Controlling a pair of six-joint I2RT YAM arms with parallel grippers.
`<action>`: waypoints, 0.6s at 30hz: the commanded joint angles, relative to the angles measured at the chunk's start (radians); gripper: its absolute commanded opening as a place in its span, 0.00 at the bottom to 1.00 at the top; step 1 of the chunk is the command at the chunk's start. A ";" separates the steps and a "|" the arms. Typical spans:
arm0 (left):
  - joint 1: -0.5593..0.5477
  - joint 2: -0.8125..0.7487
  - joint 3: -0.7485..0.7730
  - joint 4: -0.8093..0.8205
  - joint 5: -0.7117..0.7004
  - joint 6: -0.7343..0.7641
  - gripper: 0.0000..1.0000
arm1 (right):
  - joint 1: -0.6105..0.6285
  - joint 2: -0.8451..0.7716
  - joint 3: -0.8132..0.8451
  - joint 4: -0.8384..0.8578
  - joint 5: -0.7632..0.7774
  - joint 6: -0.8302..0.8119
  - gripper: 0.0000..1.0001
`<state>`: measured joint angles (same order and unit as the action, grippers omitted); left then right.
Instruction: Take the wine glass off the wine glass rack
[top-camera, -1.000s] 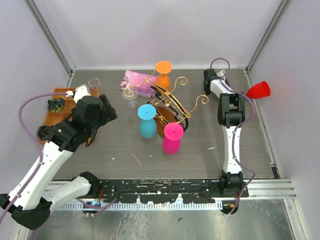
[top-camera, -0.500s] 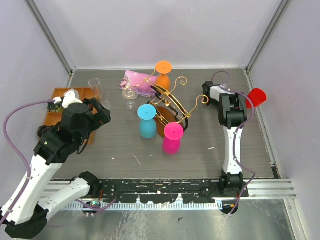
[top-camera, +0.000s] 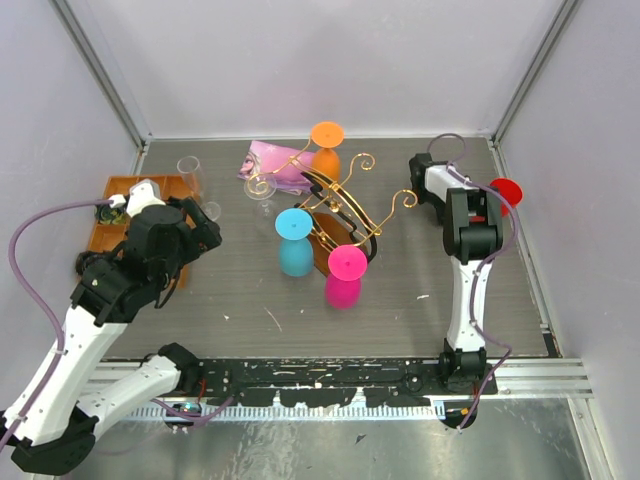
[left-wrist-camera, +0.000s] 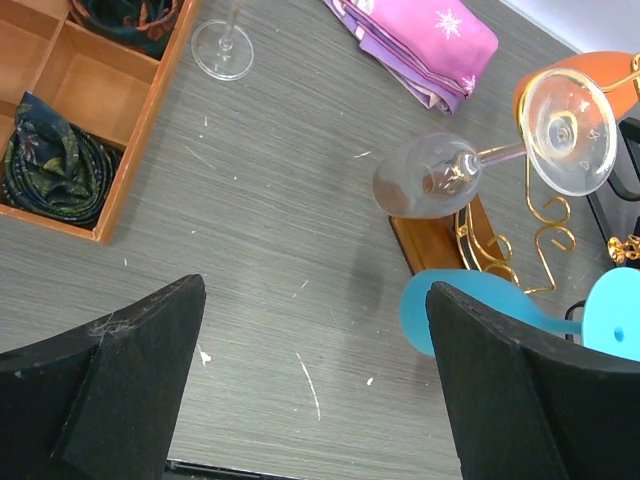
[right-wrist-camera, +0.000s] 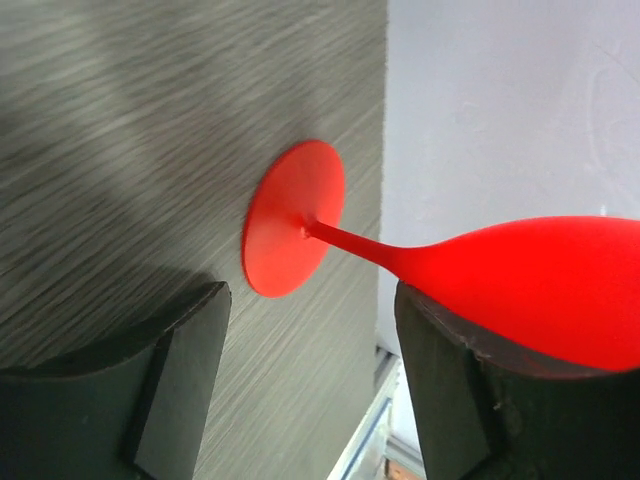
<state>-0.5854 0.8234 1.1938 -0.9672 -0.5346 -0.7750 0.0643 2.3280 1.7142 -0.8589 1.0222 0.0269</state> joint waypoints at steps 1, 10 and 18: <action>-0.002 0.003 0.038 -0.016 -0.018 0.001 0.99 | 0.032 -0.003 -0.006 0.094 -0.472 0.091 0.76; -0.002 0.014 0.073 -0.027 -0.021 0.006 0.99 | 0.035 -0.058 0.065 0.124 -0.785 0.081 0.78; -0.002 0.024 0.135 -0.059 -0.034 0.016 0.99 | 0.000 -0.099 0.318 0.115 -1.032 0.158 0.76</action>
<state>-0.5854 0.8474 1.2751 -1.0050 -0.5385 -0.7715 0.0807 2.2730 1.9026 -0.7864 0.2169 0.1085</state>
